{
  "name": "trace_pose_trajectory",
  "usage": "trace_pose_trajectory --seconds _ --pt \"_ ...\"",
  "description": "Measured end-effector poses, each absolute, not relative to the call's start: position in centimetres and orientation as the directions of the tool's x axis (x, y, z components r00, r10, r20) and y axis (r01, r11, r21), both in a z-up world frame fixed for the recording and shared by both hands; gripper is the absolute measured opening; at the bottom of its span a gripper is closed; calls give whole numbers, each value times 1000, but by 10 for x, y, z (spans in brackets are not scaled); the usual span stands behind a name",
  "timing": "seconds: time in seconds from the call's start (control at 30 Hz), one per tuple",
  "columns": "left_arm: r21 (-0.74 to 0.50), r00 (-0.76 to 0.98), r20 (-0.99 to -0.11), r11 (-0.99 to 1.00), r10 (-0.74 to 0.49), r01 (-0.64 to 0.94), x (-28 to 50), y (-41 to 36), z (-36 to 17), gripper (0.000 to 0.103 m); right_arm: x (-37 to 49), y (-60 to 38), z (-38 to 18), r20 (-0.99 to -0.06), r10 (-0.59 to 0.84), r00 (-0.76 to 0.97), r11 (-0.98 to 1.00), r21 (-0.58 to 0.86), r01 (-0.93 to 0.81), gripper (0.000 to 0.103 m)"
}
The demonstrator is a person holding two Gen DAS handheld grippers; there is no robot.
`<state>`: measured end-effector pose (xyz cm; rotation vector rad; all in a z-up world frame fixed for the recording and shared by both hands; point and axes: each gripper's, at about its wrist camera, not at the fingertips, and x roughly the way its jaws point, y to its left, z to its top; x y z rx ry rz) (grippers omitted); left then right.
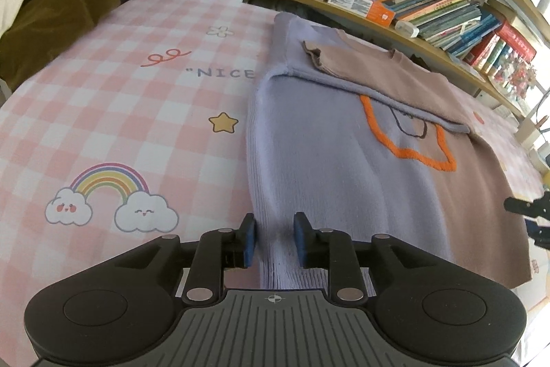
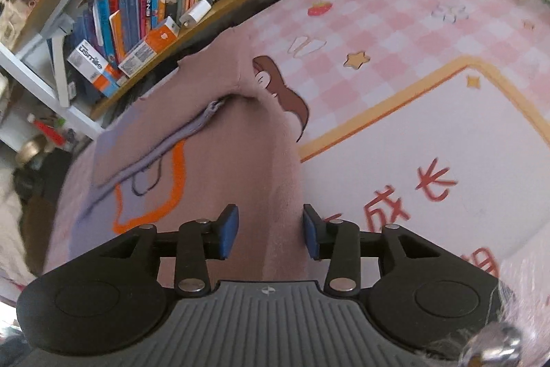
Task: Fold clothes
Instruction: 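Grasp the mauve side edge with the right gripper and fold it inward over the body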
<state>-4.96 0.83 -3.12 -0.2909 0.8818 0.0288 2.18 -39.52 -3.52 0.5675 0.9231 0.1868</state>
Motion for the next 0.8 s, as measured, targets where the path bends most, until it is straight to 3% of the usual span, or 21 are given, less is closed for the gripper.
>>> trace_pose_trajectory --seconds 0.2,0.27,0.33,0.37,0.4,0.8 --pt "-267 639 -762 951 -109 -155 -57 10 -31 25 -16 -387 -32 -710 469 524 823 567 31 36" --pt "-274 640 -760 949 -115 -155 -58 10 -32 24 -27 -389 -33 -710 467 527 816 575 50 29" --pt "-280 641 -758 947 -118 -157 -58 11 -32 24 -33 -391 -36 -716 457 527 814 576 75 14" --pt "-281 640 -760 946 -115 -162 -58 12 -32 19 -36 -392 -38 -719 454 526 814 574 83 8" --pt "-281 639 -761 945 -113 -168 -58 13 -33 4 -38 -393 -38 -720 452 526 814 574 86 7" --pt "-364 656 -745 896 -116 -255 -105 6 -27 4 -69 -415 -21 -697 523 491 793 608 19 6"
